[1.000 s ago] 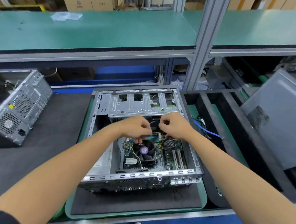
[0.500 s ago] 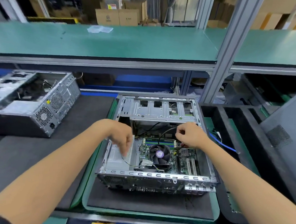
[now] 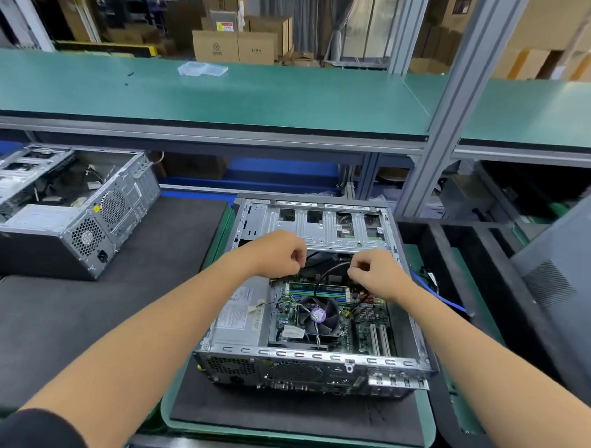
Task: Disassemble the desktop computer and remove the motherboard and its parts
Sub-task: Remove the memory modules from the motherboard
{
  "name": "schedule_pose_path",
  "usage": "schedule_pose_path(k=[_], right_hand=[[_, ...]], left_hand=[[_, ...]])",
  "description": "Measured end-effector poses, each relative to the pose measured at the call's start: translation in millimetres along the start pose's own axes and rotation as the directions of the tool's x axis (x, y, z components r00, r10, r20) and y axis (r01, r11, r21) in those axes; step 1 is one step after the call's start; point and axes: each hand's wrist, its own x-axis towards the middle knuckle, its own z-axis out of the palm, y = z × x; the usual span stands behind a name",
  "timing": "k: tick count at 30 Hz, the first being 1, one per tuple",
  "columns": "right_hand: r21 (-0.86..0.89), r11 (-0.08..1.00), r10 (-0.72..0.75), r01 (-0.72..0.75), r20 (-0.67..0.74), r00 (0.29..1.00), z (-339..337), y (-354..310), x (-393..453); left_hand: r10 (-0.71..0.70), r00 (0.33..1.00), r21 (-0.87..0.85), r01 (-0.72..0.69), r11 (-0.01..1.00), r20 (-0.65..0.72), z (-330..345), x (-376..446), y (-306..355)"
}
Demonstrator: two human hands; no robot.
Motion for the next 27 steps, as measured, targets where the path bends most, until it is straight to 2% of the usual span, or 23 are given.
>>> schedule_pose_path(k=[2, 7, 13, 16, 18, 23, 27], right_hand=[[0.027, 1.0, -0.002, 0.002, -0.009, 1.0, -2.4, -5.5, -1.0], [-0.073, 0.993, -0.1, 0.098, -0.021, 0.995, -8.0, -36.5, -1.6], [-0.183, 0.963, -0.18, 0.198, 0.107, 0.978, -10.0, -86.0, 7.0], [-0.166, 0.957, -0.221, 0.24, 0.122, 0.968, -11.8, -115.4, 16.1], [-0.16, 0.941, -0.28, 0.298, 0.128, 0.952, -7.8, -134.5, 23.7], [-0.184, 0.883, -0.405, 0.432, 0.168, 0.899, 29.4, -184.3, 38.9], [-0.188, 0.861, -0.427, 0.472, 0.237, 0.873, 68.2, -216.4, 42.0]], left_hand=[[-0.001, 0.999, 0.009, 0.001, 1.0, -0.051, 1.8, 8.3, 6.2], [-0.067, 0.979, -0.034, 0.061, 0.998, -0.191, 4.9, 23.6, 12.1], [-0.13, 0.933, -0.176, 0.074, 0.982, -0.337, -1.8, 22.5, 11.2], [-0.183, 0.849, -0.303, 0.028, 0.953, -0.496, -13.9, 5.6, 1.4], [-0.247, 0.781, -0.312, 0.07, 0.947, -0.574, -24.6, -10.7, -7.1], [-0.423, 0.645, -0.335, 0.262, 0.905, -0.636, -40.3, -56.0, -38.5], [-0.523, 0.59, -0.399, 0.34, 0.852, -0.615, -37.7, -96.3, -72.9]])
